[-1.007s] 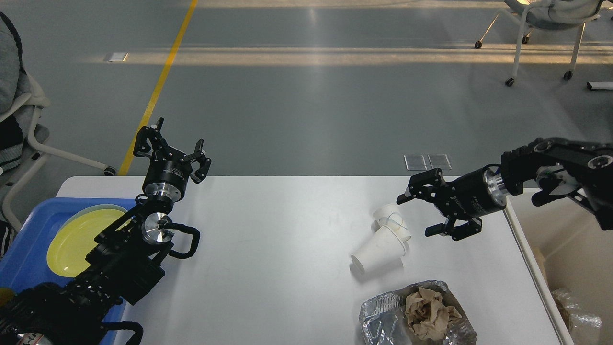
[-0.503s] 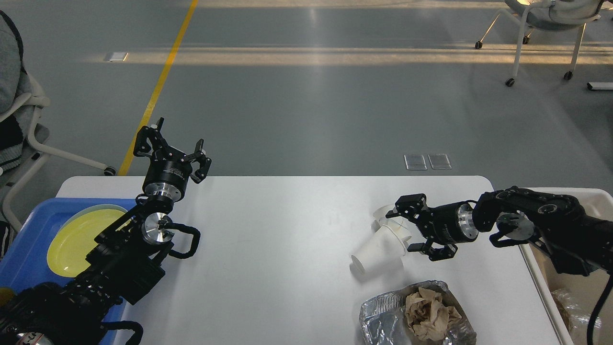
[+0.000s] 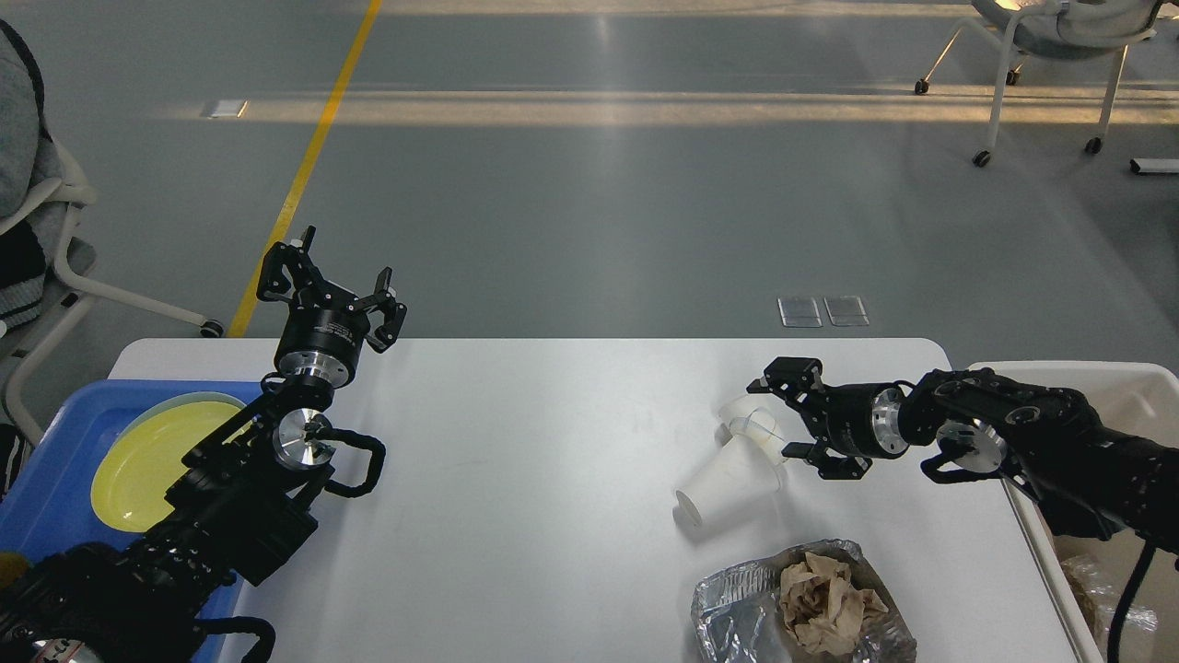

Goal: Tidy desktop
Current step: 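Close the right gripper on the white paper cup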

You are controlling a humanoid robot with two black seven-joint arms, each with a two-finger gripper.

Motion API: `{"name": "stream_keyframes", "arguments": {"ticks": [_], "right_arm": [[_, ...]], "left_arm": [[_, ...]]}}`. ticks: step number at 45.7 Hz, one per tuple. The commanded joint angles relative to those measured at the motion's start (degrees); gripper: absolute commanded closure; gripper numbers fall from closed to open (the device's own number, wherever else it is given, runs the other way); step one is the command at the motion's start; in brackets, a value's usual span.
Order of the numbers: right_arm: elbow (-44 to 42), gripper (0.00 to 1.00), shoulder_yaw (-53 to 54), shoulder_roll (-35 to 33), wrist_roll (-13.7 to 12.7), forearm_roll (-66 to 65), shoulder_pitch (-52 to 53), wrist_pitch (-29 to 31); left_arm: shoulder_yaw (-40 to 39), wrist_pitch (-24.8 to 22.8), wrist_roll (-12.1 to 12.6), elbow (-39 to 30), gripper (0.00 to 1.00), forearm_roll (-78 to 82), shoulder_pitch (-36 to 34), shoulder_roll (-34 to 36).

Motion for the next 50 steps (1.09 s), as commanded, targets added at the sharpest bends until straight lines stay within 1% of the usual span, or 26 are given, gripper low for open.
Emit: {"name": "stream_keyframes", "arguments": {"ticks": [1,17,26,37,42,50], "right_arm": [[0.47,0.00,-2.25,-0.06,0.02,0.01,-0.08,0.26],[0.29,0.00,-2.96,0.46,0.99,-0.08,-1.22,0.09],[1.17,0.00,-2.78,0.46,1.08,0.01,-2.10,0.44],[2.84,0.00,-2.96,0.11,2.66,0.01,-2.98,0.70],[3.80,0.00,-2.96,0.02,3.10,0.01,-3.07,1.14],[5.21,0.00,-2.96,0.02,3.45,0.01,-3.33,3.42]], "left_arm": [[0.00,-0.04,0.00,0.00,0.00,0.00,0.08,0.02],[0.00,-0.04,0.00,0.00,0.00,0.00,0.08,0.02],[0.00,0.04,0.00,0.00,0.00,0.00,0.08,0.02],[0.00,0.04,0.00,0.00,0.00,0.00,-0.01,0.02],[0.00,-0.04,0.00,0.00,0.00,0.00,-0.01,0.02],[0.00,-0.04,0.00,0.00,0.00,0.00,0.08,0.02]]}}
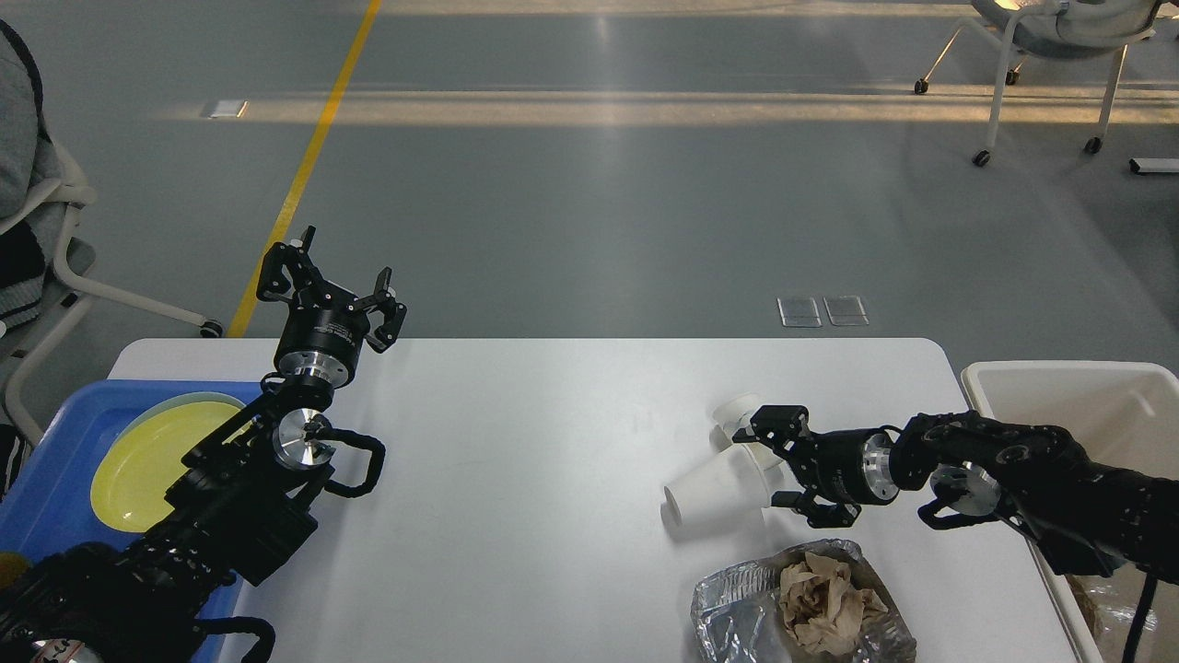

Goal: Tidy desktop
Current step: 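Close the right gripper on the white paper cup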

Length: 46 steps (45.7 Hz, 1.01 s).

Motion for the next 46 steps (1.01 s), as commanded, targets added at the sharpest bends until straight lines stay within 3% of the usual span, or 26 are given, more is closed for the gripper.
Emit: {"name": "stream_keyframes", "arguments": {"ticks": [1,9,16,27,35,46], "right_arm": [[1.07,0.00,0.00,0.00,0.27,0.00,-0.45,1.57],[3.36,0.05,0.09,0.00,0.27,0.00,-2.21,1.84],[3.54,0.24,0.18,0.00,0.36,0.00,-2.91,1.75],[3.54,0.63,0.26,0.00,0.36,0.09,-2.91,1.84],[3.54,0.85,0.26,-0.09,0.36,0.18,-2.30,3.06],[3.54,0.99,0.70,-0.09,0.36,0.18,-1.16,5.61]], "left_arm": [[0.00,-0.06,0.00,0.00,0.00,0.00,-0.02,0.00],[0.00,-0.06,0.00,0.00,0.00,0.00,-0.02,0.00],[0.00,0.03,0.00,0.00,0.00,0.00,-0.02,0.00],[0.00,0.02,0.00,0.00,0.00,0.00,-0.02,0.00],[0.00,0.02,0.00,0.00,0.00,0.00,-0.02,0.00],[0.00,0.02,0.00,0.00,0.00,0.00,0.06,0.00]]}}
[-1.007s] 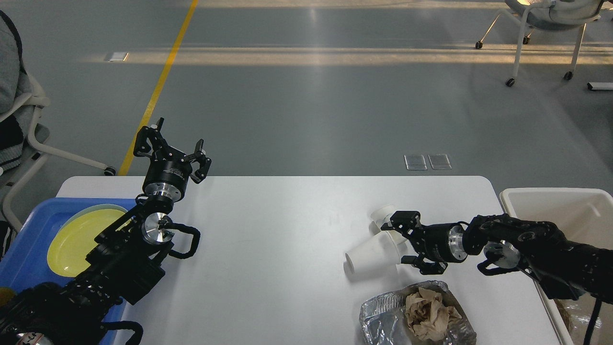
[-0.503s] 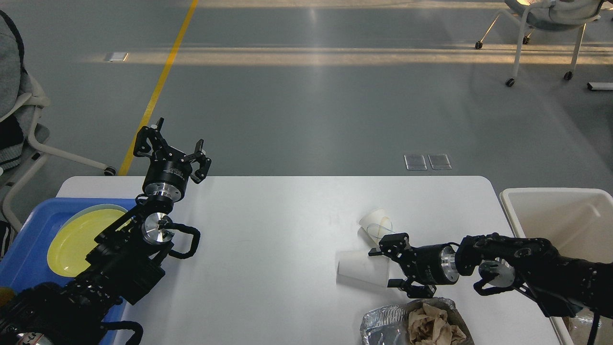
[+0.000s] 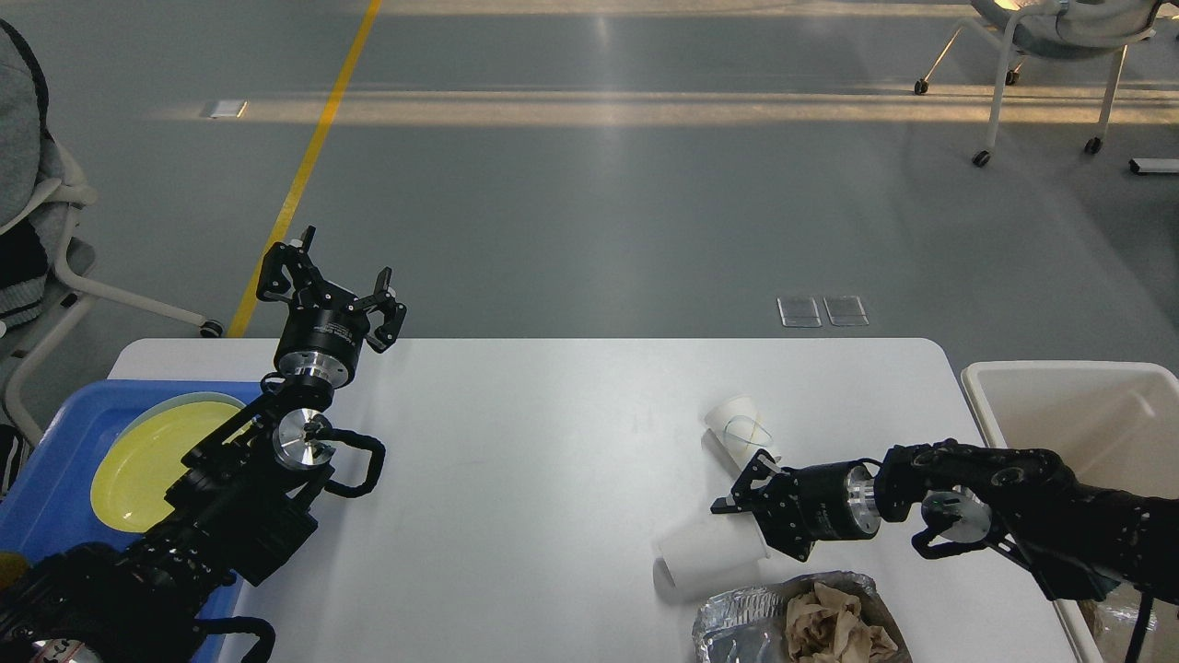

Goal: Tidy desktop
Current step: 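Close the right gripper on the white paper cup, then lift the paper cup high and swing it toward the white bin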

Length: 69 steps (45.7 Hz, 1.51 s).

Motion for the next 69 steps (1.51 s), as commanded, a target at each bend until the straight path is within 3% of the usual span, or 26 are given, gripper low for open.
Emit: {"name": "stream_keyframes", "arguments": {"ticks": [1,12,26,36,43,54,69], "right_arm": [[0.00,1.00,0.15,-0.01,0.00,0.03,1.05,1.44],[0.43,1.00,0.24,-0.01,-0.09,0.29,4.39,5.04],[8.16,1.00,-0.20,-4.49,-0.44,0.91,15.72,12.07],[12.48,1.00,-5.02,-10.55,-1.23,0.82,32.06,21.20],[12.39,1.00,-15.83,-11.61,-1.14,0.82,49.99,21.20],[12.65,1.00,-24.80,-11.17,-2.02,-0.06,69.51,21.20],[12.92,1.00,-27.18,-9.06,-3.34,-1.90,89.64,21.20]], "left_arm": [[0.00,-0.04,0.00,0.00,0.00,0.00,0.06,0.00],[0.00,0.05,0.00,0.00,0.00,0.00,-0.03,0.00],[0.00,-0.04,0.00,0.00,0.00,0.00,-0.03,0.00],[0.00,0.05,0.00,0.00,0.00,0.00,-0.03,0.00],[0.00,0.05,0.00,0.00,0.00,0.00,-0.03,0.00],[0.00,0.05,0.00,0.00,0.00,0.00,-0.03,0.00],[0.00,-0.04,0.00,0.00,0.00,0.00,-0.03,0.00]]}}
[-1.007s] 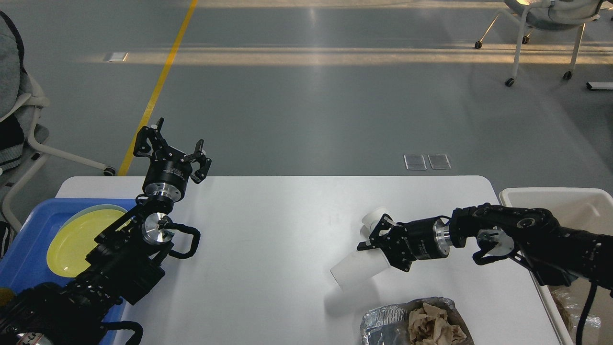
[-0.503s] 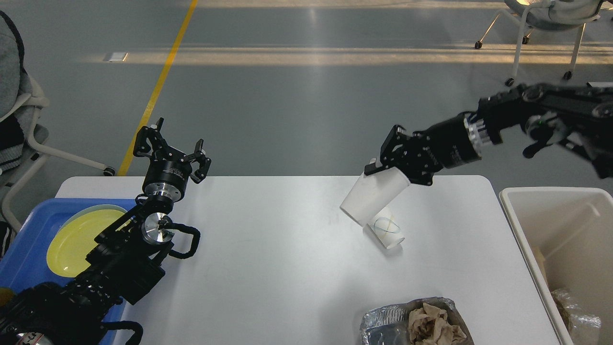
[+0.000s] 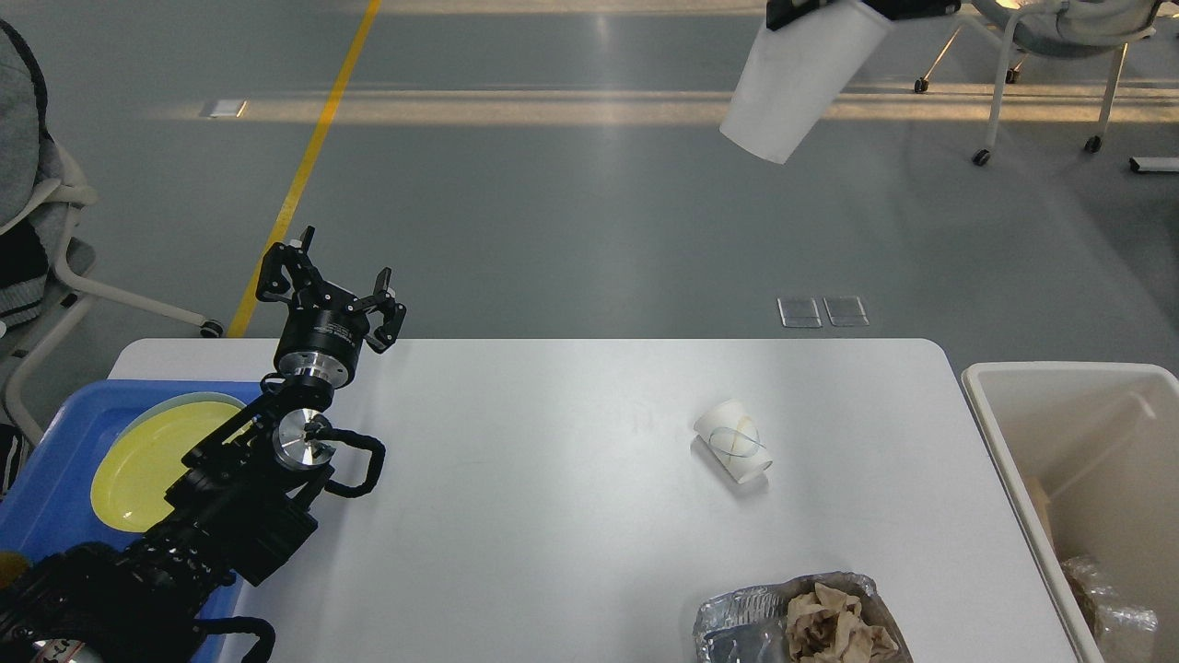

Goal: Tidy desktop
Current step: 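Lift the paper cup high and swing it toward the white bin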

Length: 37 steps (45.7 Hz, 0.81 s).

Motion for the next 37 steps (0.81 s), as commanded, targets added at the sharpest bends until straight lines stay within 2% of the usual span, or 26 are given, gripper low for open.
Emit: {"name": "stream_keyframes", "arguments": {"ticks": [1,9,18,26,36,37], "right_arm": [[0.03,1.00,0.02,0.69,-0.13,-0.32,7.30,-0.01],[0.21,1.00,0.46,1.31,-0.04,-0.23,13.64,-0.01],[0.04,1.00,-0.42,1.75,-0.39,-1.46,11.28,-0.01],[-4.17,1.00,-1.56,1.13,-0.39,-7.43,-1.72,-0.01],[-20.43,1.00,-1.65,0.34,-0.39,-14.55,-26.24,-0.01],[-23.32,1.00,-2.09,0.34,-0.30,-15.69,-31.13,-0.01]], "left_arm": [[0.00,-0.03,0.00,0.00,0.00,0.00,0.07,0.00],[0.00,-0.02,0.00,0.00,0.00,0.00,0.07,0.00],[0.00,-0.03,0.00,0.00,0.00,0.00,-0.02,0.00],[0.00,-0.02,0.00,0.00,0.00,0.00,-0.02,0.00],[0.00,-0.11,0.00,0.00,0.00,0.00,0.07,0.00],[0.00,-0.03,0.00,0.00,0.00,0.00,0.07,0.00]]}}
